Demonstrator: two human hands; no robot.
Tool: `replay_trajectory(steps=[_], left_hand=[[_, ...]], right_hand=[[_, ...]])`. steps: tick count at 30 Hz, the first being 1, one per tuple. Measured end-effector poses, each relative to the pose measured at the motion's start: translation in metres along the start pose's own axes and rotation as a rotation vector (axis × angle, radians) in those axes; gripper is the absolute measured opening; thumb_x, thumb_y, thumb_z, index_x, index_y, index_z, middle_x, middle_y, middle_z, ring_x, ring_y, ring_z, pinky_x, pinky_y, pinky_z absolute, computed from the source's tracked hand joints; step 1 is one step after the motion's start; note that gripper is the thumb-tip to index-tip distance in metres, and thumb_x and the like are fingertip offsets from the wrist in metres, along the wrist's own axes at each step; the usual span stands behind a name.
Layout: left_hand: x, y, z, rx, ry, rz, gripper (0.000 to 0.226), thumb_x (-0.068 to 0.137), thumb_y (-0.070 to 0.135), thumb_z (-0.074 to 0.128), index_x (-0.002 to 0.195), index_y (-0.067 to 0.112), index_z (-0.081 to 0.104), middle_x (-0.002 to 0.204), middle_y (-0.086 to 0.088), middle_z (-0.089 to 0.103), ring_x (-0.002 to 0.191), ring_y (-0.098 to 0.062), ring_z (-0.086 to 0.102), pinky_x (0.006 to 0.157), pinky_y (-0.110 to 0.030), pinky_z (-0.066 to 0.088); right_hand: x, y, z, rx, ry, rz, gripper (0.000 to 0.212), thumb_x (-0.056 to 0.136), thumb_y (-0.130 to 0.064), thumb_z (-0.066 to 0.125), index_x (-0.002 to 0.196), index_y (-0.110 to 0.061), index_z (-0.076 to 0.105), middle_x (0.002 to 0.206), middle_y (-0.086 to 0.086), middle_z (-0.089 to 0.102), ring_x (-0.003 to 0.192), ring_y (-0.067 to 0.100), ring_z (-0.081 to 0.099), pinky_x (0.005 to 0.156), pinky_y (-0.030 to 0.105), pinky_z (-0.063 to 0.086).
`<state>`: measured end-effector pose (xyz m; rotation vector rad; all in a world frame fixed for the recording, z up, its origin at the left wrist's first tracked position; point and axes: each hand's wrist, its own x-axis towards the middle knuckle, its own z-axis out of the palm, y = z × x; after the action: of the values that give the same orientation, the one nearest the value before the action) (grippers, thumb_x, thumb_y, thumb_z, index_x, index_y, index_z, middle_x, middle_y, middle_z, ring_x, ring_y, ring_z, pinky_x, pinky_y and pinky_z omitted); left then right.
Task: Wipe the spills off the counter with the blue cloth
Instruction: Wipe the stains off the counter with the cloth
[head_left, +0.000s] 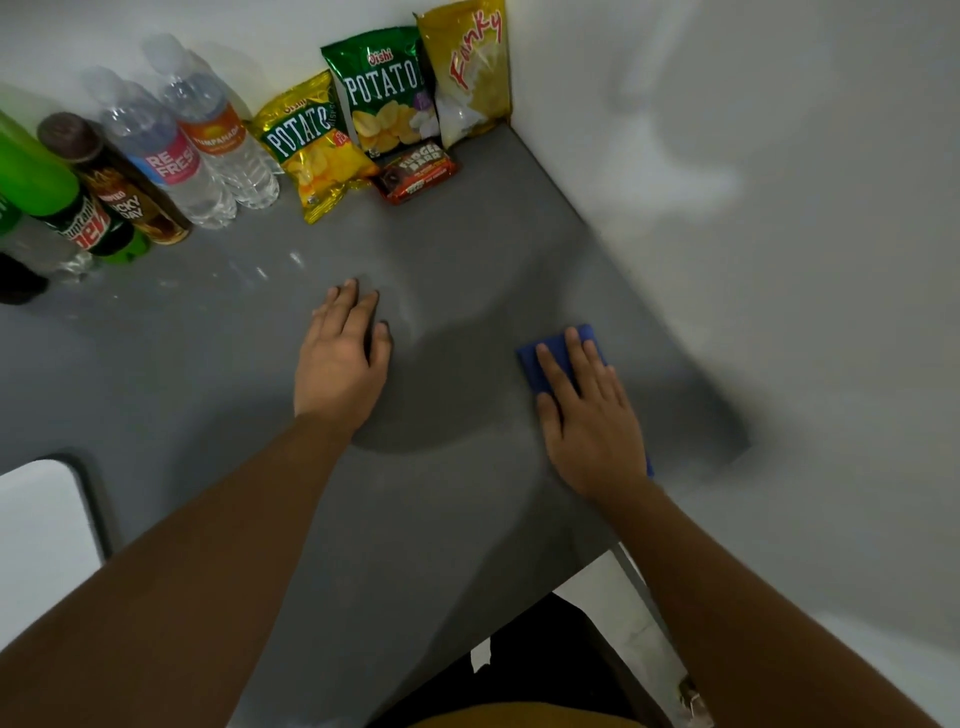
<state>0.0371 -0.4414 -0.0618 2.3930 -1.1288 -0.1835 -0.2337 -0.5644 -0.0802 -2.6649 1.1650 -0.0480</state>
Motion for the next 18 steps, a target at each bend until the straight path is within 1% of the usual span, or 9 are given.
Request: replay_trajectory(steps=[3,6,8,11,13,15,16,18], left_hand=[[-0.018,0.006,-0.003,-0.003,0.012,-0.003,0.044,0.105,0.026,0.050,0.146,0.010,0.051,0.160,-0.010,0.039,0.151,-0.027,0.029,0.125,-0.043,0.022],[-0.033,0.009,-0.009,-0.002,0.024,-0.006,0.043,0.104,0.024,0.051,0.145,0.010,0.052,0.159,-0.010,0.040,0.150,-0.028,0.030,0.124,-0.041,0.023],[-0.041,0.008,-0.014,0.015,0.026,-0.006,0.043,0.105,0.025,0.051,0.145,0.010,0.052,0.159,-0.010,0.041,0.150,-0.028,0.031,0.124,-0.041,0.024],[-0.053,0.005,-0.019,0.027,0.032,0.000,0.042,0.104,0.024,0.052,0.144,0.009,0.054,0.157,-0.011,0.043,0.149,-0.028,0.034,0.123,-0.042,0.026],[-0.059,0.004,-0.021,0.027,0.041,-0.001,0.041,0.103,0.021,0.054,0.141,0.007,0.056,0.155,-0.013,0.046,0.146,-0.031,0.038,0.122,-0.042,0.029],[-0.065,0.004,-0.022,0.027,0.059,-0.012,0.040,0.101,0.018,0.058,0.139,0.005,0.059,0.152,-0.015,0.049,0.143,-0.034,0.042,0.120,-0.044,0.032],[-0.068,0.004,-0.021,0.029,0.068,-0.016,0.039,0.100,0.017,0.059,0.137,0.004,0.060,0.150,-0.016,0.051,0.141,-0.035,0.044,0.119,-0.044,0.034],[-0.072,0.005,-0.021,0.033,0.086,-0.014,0.038,0.099,0.017,0.059,0.135,0.003,0.062,0.147,-0.017,0.053,0.137,-0.037,0.049,0.116,-0.046,0.038]], right_hand=[[0.014,0.026,-0.010,0.019,0.025,0.022,0.055,0.107,-0.041,0.035,0.160,-0.032,0.021,0.170,0.000,0.008,0.157,0.021,0.004,0.127,0.041,0.011],[0.010,0.046,-0.014,0.023,0.031,0.061,0.056,0.107,-0.043,0.031,0.161,-0.031,0.020,0.170,0.003,0.009,0.156,0.023,0.007,0.126,0.043,0.012],[0.000,0.055,-0.015,0.028,0.024,0.101,0.057,0.107,-0.043,0.030,0.161,-0.031,0.016,0.170,0.005,0.008,0.156,0.024,0.006,0.126,0.045,0.012],[-0.024,0.061,-0.014,0.017,-0.003,0.185,0.058,0.107,-0.045,0.026,0.162,-0.031,0.010,0.170,0.006,0.000,0.156,0.023,-0.002,0.127,0.046,0.009],[-0.045,0.054,-0.009,0.009,-0.004,0.230,0.062,0.105,-0.048,0.021,0.162,-0.029,0.006,0.170,0.005,-0.006,0.156,0.022,-0.007,0.127,0.044,0.005],[-0.065,0.034,-0.003,0.015,0.000,0.255,0.064,0.103,-0.050,0.016,0.162,-0.029,0.003,0.169,0.004,-0.010,0.156,0.021,-0.011,0.126,0.044,0.003],[-0.072,0.022,0.000,0.017,0.000,0.246,0.064,0.103,-0.050,0.015,0.162,-0.028,0.003,0.170,0.005,-0.009,0.156,0.022,-0.011,0.127,0.044,0.004],[-0.077,0.003,0.007,0.011,0.002,0.163,0.062,0.104,-0.048,0.018,0.162,-0.028,0.008,0.170,0.005,-0.004,0.156,0.022,-0.006,0.126,0.042,0.004]])
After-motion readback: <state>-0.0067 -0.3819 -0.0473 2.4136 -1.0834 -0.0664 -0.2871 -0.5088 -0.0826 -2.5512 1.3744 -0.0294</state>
